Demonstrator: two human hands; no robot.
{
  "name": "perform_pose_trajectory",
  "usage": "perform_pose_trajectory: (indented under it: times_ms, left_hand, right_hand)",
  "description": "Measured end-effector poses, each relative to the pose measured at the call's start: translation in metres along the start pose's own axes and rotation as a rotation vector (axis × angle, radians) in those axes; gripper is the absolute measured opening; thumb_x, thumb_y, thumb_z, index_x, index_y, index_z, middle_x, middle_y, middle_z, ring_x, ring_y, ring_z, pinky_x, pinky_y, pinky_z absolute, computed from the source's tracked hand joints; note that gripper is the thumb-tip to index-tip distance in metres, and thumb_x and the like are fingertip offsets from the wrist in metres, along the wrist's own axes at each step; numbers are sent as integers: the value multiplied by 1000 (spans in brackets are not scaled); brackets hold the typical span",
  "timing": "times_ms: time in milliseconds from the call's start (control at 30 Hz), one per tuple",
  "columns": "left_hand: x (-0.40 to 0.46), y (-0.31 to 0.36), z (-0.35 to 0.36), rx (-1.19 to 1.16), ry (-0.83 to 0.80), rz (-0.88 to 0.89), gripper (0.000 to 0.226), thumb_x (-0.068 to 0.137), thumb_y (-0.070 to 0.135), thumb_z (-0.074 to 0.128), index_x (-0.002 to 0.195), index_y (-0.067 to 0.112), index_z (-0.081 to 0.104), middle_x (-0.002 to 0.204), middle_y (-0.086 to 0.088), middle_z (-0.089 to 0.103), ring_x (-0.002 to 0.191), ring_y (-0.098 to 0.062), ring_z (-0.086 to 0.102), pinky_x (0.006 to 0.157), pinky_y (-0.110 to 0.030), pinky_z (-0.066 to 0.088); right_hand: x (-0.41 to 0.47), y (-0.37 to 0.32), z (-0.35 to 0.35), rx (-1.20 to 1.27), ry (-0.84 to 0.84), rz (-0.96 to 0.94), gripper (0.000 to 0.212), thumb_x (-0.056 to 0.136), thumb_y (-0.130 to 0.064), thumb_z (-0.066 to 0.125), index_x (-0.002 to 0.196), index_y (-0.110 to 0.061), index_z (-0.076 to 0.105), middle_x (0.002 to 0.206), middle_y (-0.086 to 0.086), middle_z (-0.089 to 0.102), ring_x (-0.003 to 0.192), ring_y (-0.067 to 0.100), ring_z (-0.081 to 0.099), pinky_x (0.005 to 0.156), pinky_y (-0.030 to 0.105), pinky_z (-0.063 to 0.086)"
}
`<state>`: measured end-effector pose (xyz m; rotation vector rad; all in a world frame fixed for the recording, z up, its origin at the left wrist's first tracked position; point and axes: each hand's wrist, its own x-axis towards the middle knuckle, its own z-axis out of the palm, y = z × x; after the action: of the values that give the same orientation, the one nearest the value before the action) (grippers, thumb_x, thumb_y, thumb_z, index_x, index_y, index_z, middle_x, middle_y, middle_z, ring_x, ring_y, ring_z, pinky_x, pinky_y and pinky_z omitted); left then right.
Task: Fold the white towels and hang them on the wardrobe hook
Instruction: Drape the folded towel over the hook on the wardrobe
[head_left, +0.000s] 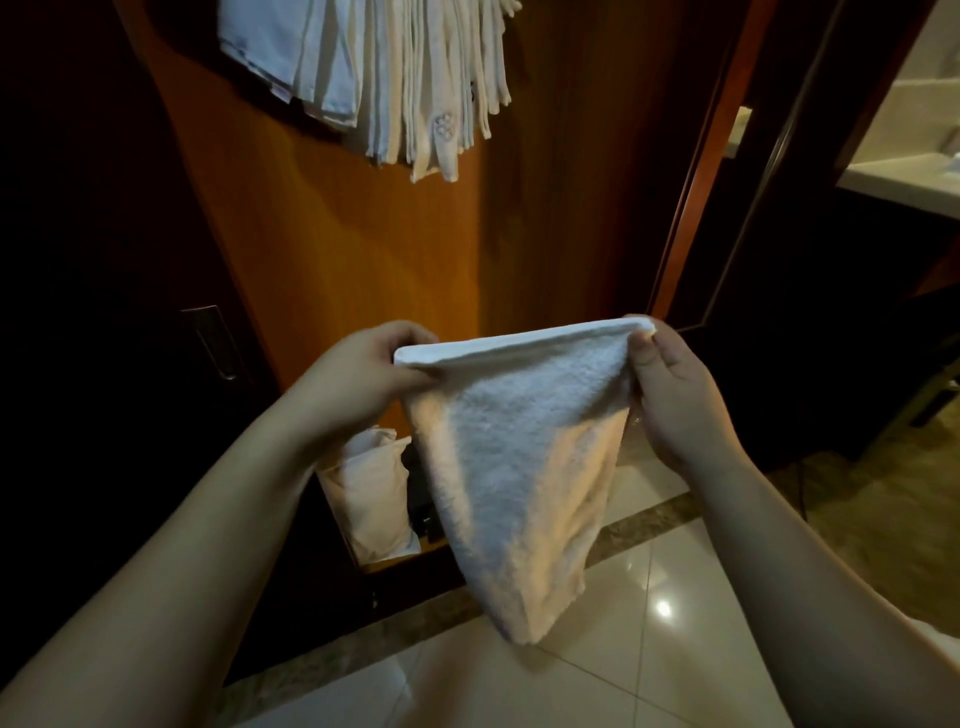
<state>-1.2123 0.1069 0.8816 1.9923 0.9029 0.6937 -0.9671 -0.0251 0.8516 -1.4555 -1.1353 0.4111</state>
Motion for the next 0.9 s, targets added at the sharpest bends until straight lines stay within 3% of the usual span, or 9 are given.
perform_pose_trajectory:
  times_ms: [133,267,433,500,567,600,700,800,900]
  left_hand:
    - [0,0,1,-238,-22,-24,17,81,14,75,74,25,62,78,10,67,80,-8,63,74,-30,45]
    - [-4,4,12,-560,15,16,6,86,28,62,89,23,64,88,5,71,85,-13,66,74,-30,48]
    - [-8,25,23,-700,211,84,15,91,27,57,98,19,67,87,1,74,82,-17,69,73,-33,55]
    - [-8,29,21,-744,224,96,16,89,26,59,98,17,68,87,-2,74,82,-19,69,74,-36,55]
    - [-7,32,18,-780,210,91,16,88,25,59,97,16,68,87,-4,74,81,-19,70,72,-36,56]
    - [-6,31,18,-788,205,86,14,89,23,58,96,16,68,85,-4,74,79,-19,70,70,-34,56]
    - [-7,30,19,-784,181,38,15,96,15,53,94,14,67,78,-2,74,72,-15,70,64,-30,57]
    - [-9,21,17,-784,94,14,12,89,17,60,88,16,71,76,-3,73,69,-16,69,63,-31,55]
    - [-13,9,9,-766,-43,80,7,79,29,76,79,22,76,77,-4,72,69,-16,69,62,-29,55]
  right_hand:
    - [3,-2,1,1,39,-25,33,97,-65,39,100,-45,64,99,-11,69,95,6,65,91,40,53]
    - [3,-11,5,-67,208,-74,25,106,-42,37,91,-38,57,87,-13,61,77,-13,57,64,5,41]
    - [9,-18,6,-62,318,-131,23,106,-42,40,90,-39,57,86,-12,60,77,-10,56,65,8,42]
    - [12,-20,5,15,303,-91,24,103,-51,45,91,-40,62,88,-11,65,82,-6,61,76,21,50]
    - [15,-18,3,220,174,-23,34,89,-67,57,102,-38,68,103,-4,73,99,9,69,86,41,57]
    - [16,-14,1,368,44,26,52,79,-71,66,113,-32,67,114,3,73,107,21,70,89,47,57]
    - [16,-5,-7,707,-400,305,93,65,-53,89,138,-6,55,136,21,61,126,37,59,99,50,53]
    - [12,5,-11,777,-558,435,74,61,-35,96,124,-6,70,133,20,63,125,34,60,95,43,55]
    - [9,12,-15,810,-563,411,64,67,-37,92,121,-8,72,131,20,65,124,33,61,93,41,55]
